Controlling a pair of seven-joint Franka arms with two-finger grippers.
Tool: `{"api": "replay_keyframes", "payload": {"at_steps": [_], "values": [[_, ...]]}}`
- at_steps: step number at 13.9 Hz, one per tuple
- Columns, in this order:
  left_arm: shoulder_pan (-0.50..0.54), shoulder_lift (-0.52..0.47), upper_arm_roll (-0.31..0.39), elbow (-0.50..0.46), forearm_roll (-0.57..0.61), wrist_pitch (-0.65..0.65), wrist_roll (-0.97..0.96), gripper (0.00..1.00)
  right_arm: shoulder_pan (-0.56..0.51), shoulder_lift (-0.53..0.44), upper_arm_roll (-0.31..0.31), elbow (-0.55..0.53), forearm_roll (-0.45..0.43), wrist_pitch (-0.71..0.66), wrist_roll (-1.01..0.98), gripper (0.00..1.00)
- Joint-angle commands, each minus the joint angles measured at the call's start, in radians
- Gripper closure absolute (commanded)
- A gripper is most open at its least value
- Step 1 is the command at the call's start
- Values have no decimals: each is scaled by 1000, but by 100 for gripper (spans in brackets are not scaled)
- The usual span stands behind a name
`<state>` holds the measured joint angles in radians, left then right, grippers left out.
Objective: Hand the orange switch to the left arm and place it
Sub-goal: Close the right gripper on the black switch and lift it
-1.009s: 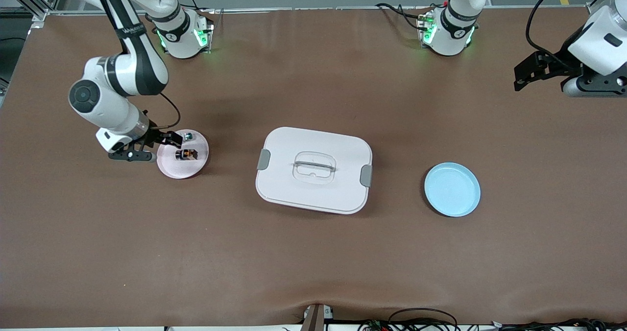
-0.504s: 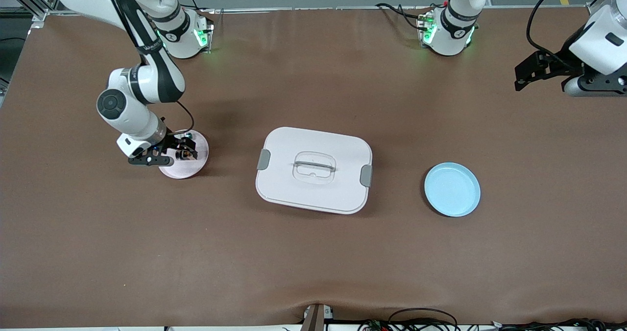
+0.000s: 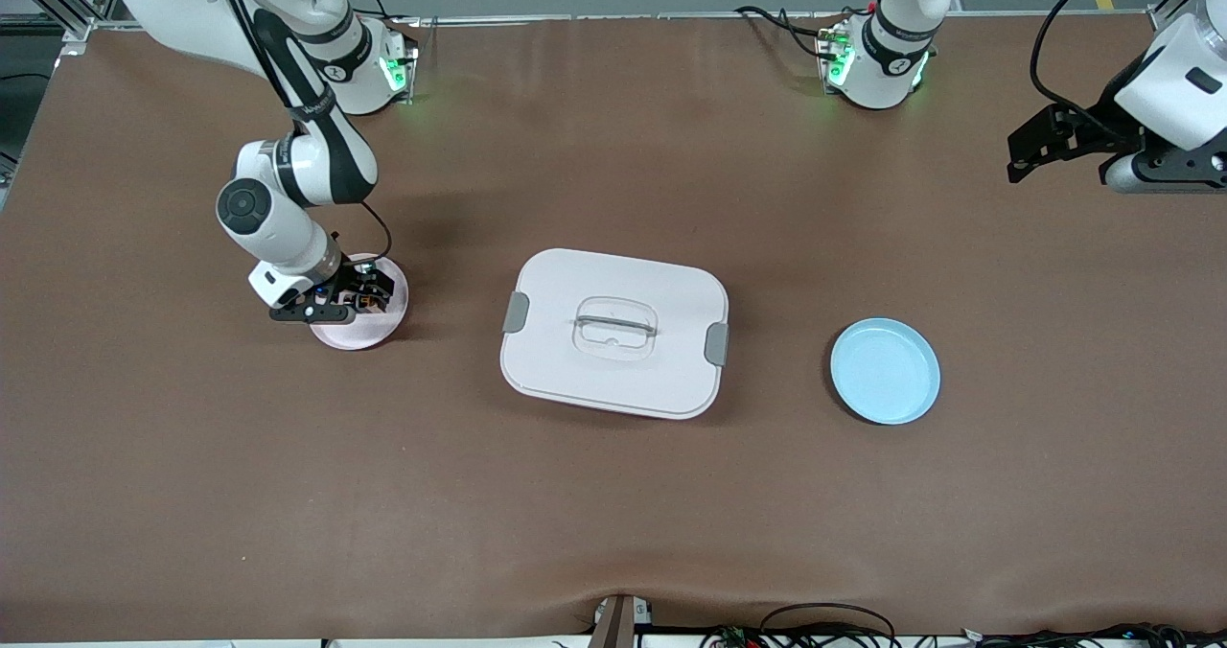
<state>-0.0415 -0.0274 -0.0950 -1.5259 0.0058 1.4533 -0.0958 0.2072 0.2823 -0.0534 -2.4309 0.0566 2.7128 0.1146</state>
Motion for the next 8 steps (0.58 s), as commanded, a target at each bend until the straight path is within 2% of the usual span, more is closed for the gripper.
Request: {"api": "replay_keyframes", "payload": {"at_steps": [1, 8], "values": [[5, 11, -6, 18, 17, 2, 1, 0, 12, 17, -5, -7, 8, 28, 17, 0], [5, 3, -6, 18, 14, 1, 2, 0, 9, 29, -5, -4, 9, 35, 19, 0]]}}
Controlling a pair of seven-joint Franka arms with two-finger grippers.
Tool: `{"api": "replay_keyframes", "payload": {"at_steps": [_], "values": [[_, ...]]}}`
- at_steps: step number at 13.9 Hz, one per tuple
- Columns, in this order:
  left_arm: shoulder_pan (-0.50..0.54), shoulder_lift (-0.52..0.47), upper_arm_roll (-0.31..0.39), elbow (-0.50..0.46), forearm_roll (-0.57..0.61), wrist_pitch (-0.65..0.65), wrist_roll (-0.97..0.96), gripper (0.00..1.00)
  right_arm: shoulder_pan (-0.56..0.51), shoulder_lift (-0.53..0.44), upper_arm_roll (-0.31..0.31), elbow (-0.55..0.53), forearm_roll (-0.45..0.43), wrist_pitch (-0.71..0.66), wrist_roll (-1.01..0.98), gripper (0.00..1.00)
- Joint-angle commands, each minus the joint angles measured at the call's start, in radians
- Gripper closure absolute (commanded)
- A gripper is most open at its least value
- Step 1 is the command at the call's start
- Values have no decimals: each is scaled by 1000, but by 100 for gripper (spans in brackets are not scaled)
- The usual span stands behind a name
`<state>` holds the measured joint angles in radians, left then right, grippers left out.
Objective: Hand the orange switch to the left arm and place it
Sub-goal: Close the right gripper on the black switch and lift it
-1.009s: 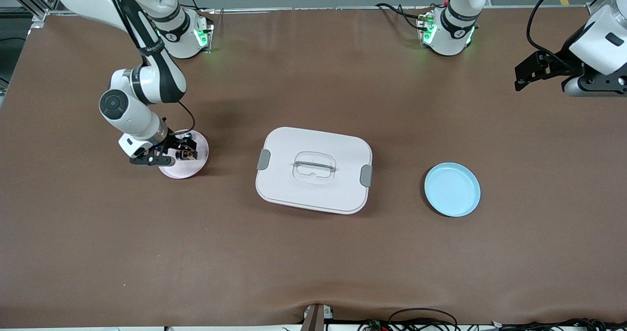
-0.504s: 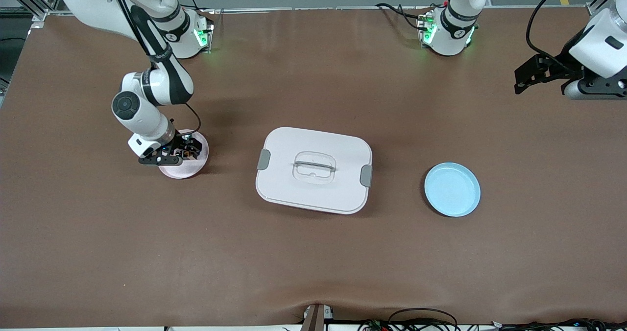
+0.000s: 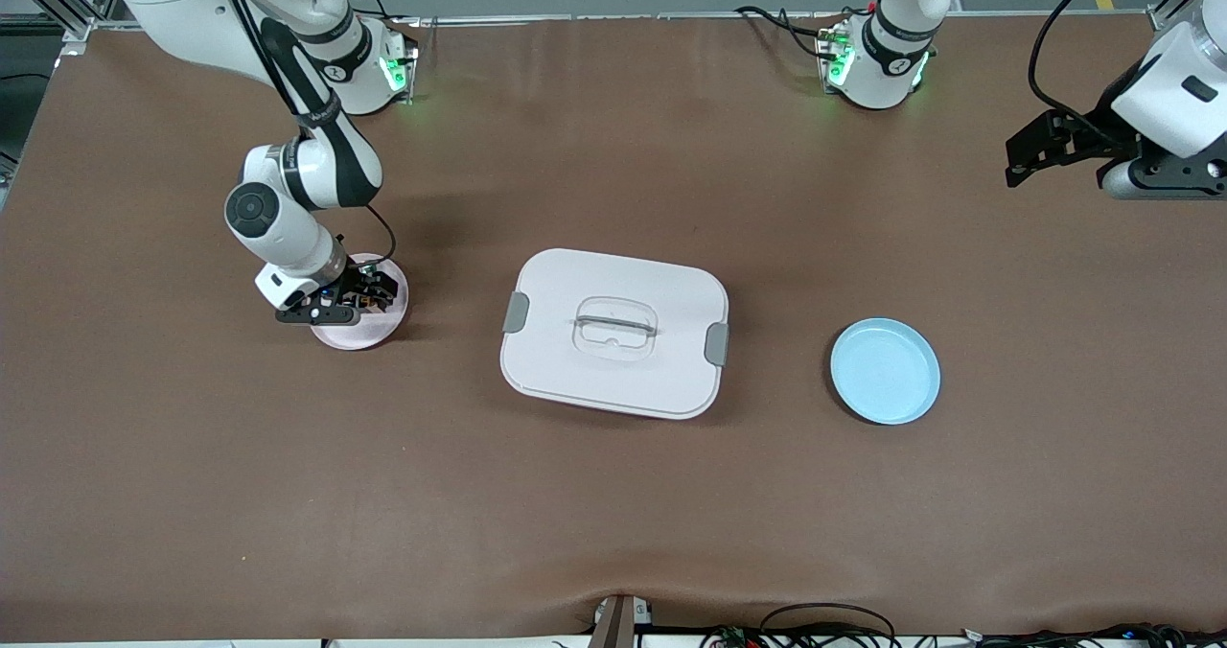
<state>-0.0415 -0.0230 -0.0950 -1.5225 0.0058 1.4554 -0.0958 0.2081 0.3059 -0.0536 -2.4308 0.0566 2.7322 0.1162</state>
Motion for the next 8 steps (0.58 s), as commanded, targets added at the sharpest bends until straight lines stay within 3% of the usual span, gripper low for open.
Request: {"api": "replay_keyframes", "payload": {"at_steps": [1, 5, 6, 7, 8], "values": [[5, -3, -6, 15, 14, -1, 2, 0, 7, 7, -3, -4, 11, 17, 17, 0], [5, -3, -6, 15, 14, -1, 5, 0, 8, 7, -5, -1, 20, 17, 17, 0], [3, -2, -6, 15, 16, -1, 5, 0, 8, 7, -3, -1, 20, 17, 17, 16], [3, -2, -6, 13, 16, -1, 5, 0, 7, 7, -3, -1, 20, 15, 17, 41], [2, -2, -6, 13, 16, -1, 5, 0, 5, 7, -3, 1, 20, 12, 17, 77]]}}
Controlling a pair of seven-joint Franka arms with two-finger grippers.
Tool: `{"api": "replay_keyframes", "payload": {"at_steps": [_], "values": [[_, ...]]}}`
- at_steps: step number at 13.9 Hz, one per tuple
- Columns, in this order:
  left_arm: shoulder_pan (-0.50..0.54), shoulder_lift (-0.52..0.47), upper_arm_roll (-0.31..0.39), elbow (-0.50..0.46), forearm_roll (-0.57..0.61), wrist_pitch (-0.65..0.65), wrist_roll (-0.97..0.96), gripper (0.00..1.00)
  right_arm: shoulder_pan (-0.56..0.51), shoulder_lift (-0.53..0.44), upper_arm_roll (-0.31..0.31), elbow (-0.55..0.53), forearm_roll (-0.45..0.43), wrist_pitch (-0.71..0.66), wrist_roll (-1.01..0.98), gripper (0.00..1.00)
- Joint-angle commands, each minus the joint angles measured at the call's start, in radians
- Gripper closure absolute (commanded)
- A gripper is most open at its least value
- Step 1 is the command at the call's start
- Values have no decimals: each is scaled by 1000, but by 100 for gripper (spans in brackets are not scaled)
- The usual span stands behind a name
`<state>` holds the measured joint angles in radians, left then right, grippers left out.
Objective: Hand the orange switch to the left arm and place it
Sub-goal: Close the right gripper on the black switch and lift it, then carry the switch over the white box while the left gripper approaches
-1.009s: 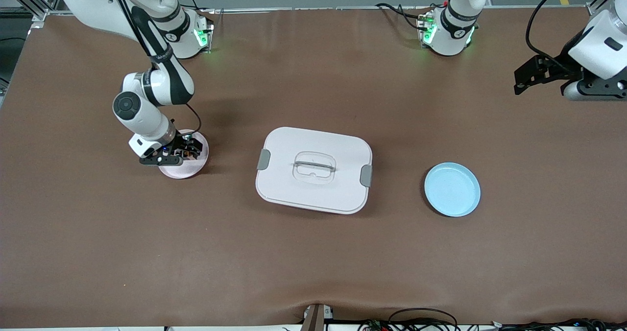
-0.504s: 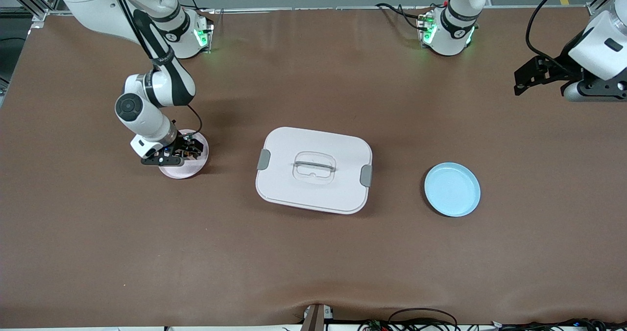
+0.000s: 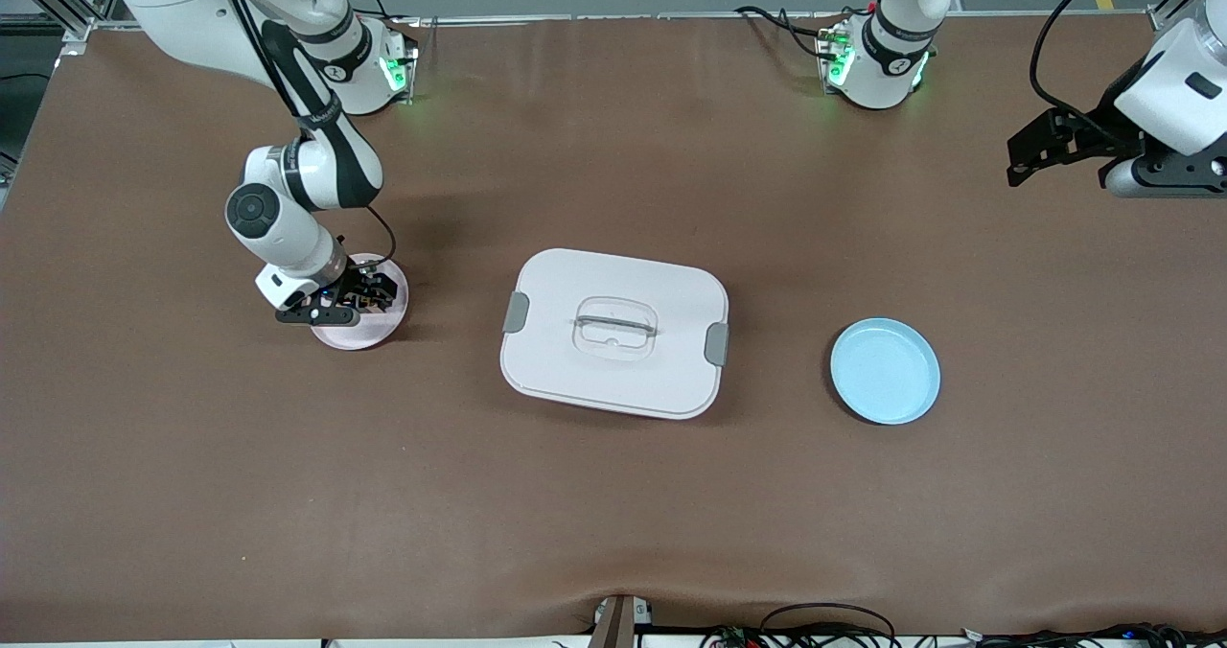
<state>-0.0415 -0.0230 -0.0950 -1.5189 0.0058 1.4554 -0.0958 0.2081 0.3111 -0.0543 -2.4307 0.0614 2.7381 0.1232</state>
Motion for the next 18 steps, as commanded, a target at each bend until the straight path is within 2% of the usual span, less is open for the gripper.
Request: {"api": "replay_keyframes", "payload": {"at_steps": [1, 6, 9, 12, 16, 18], "values": [[0, 0, -6, 9, 16, -1, 5, 0, 4, 2, -2, 2, 20, 5, 12, 100], [-4, 6, -6, 8, 17, -1, 5, 0, 5, -13, -2, 21, 80, -58, 27, 100], [-4, 6, -6, 6, 17, -1, 5, 0, 8, -72, -4, 113, 139, -301, 55, 100], [-4, 6, -6, 5, 17, -1, 5, 0, 26, -113, -1, 180, 186, -431, 208, 100], [-4, 8, -6, 6, 17, -1, 5, 0, 103, -112, 2, 356, 199, -641, 461, 100], [-4, 8, -6, 6, 17, -1, 4, 0, 146, -109, 1, 442, 274, -708, 570, 100]]}}
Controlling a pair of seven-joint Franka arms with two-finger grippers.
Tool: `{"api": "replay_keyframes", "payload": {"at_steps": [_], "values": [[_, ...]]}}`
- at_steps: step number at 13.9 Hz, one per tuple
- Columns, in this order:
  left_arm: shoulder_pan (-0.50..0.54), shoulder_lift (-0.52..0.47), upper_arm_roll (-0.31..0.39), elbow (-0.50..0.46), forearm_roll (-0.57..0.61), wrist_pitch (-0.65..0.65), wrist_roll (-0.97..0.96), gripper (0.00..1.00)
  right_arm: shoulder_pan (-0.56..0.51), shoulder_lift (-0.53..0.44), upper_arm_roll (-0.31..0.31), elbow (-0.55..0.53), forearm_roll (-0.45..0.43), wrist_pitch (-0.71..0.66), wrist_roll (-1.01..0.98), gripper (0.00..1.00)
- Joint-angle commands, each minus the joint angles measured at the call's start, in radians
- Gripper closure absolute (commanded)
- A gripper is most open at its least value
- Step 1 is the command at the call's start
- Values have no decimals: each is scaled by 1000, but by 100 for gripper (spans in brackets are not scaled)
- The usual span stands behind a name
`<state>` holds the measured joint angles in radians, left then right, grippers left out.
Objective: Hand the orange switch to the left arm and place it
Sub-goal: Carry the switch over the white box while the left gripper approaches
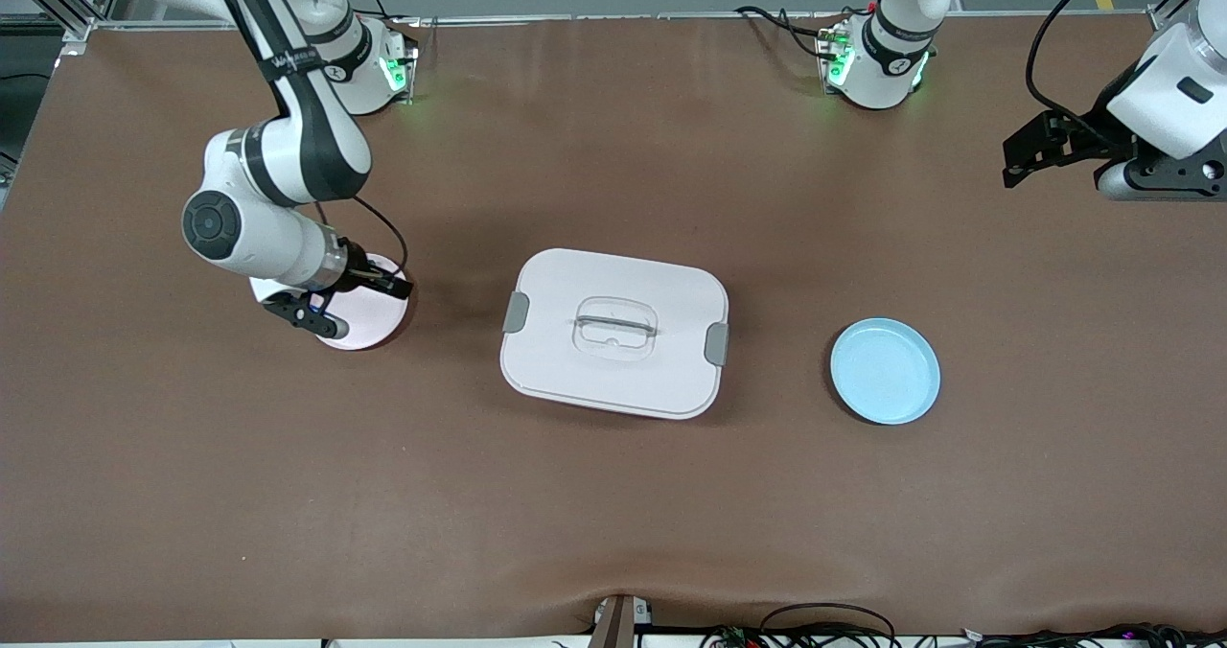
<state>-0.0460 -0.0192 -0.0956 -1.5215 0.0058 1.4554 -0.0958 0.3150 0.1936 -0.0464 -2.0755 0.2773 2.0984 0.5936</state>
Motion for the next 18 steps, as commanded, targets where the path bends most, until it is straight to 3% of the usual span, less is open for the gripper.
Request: {"api": "replay_keyframes", "payload": {"at_steps": [1, 7, 12, 15, 18], "values": [[0, 2, -6, 9, 16, -1, 4, 0, 50, 10, -6, 121, 80, -87, 136, 100], [0, 1, -27, 7, 6, -3, 1, 0, 156, 23, -6, 290, 227, -106, 441, 100], [0, 1, -85, 6, -17, -9, -10, 0, 225, 140, -6, 526, 364, -106, 762, 100], [5, 2, -98, 7, -183, 11, -13, 0, 275, 234, -6, 679, 413, -103, 929, 100], [-3, 4, -99, 9, -277, 43, -15, 0, 302, 315, -6, 810, 460, -90, 1054, 100]]}}
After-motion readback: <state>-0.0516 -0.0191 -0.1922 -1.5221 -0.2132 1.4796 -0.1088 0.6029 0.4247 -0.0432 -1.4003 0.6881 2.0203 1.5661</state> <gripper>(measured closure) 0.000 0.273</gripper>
